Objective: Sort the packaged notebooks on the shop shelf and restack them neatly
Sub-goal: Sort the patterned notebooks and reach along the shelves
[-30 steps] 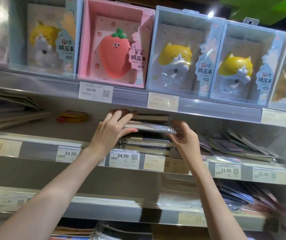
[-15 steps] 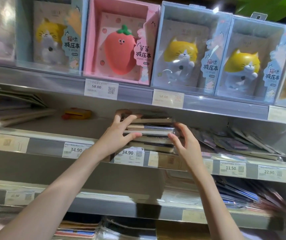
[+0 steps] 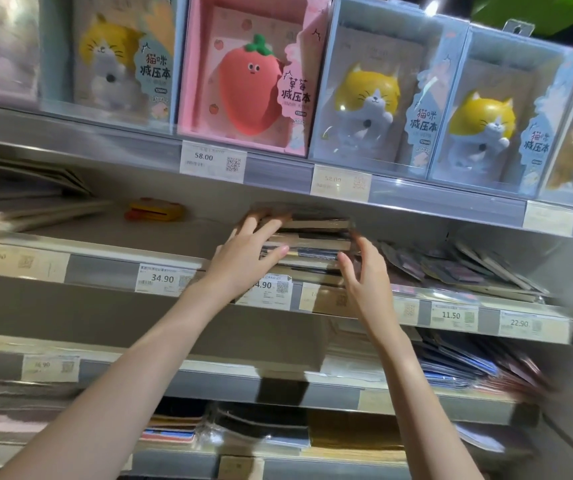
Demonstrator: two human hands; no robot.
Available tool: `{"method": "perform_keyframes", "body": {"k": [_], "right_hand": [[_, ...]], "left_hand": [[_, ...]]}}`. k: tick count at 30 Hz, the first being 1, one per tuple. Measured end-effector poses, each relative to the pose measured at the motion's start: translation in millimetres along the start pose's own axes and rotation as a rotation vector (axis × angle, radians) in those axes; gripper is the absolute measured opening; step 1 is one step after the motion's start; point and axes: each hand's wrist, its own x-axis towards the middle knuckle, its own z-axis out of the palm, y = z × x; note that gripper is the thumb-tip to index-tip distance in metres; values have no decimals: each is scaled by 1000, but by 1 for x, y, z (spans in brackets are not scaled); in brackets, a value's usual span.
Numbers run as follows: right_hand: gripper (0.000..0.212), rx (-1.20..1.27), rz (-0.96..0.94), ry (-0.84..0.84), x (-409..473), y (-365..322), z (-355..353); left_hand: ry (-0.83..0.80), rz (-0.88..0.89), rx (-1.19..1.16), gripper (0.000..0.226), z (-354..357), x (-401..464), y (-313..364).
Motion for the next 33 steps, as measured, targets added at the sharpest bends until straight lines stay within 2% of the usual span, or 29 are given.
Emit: {"method": "perform_keyframes", "body": {"k": [6, 13, 22, 33], "right_hand": [[57, -126, 6, -34, -22, -14, 2], [57, -250, -23, -57, -54, -36, 15], [58, -268, -26, -171, -112, -66, 56], [55, -297, 25, -357, -198, -77, 113]], "left_hand": [[70, 63, -18, 42, -1, -22, -10], [60, 132, 58, 44, -6, -57, -21], [71, 194, 104, 44, -7, -113, -62], [-15, 104, 78, 42, 26, -202, -124]]}}
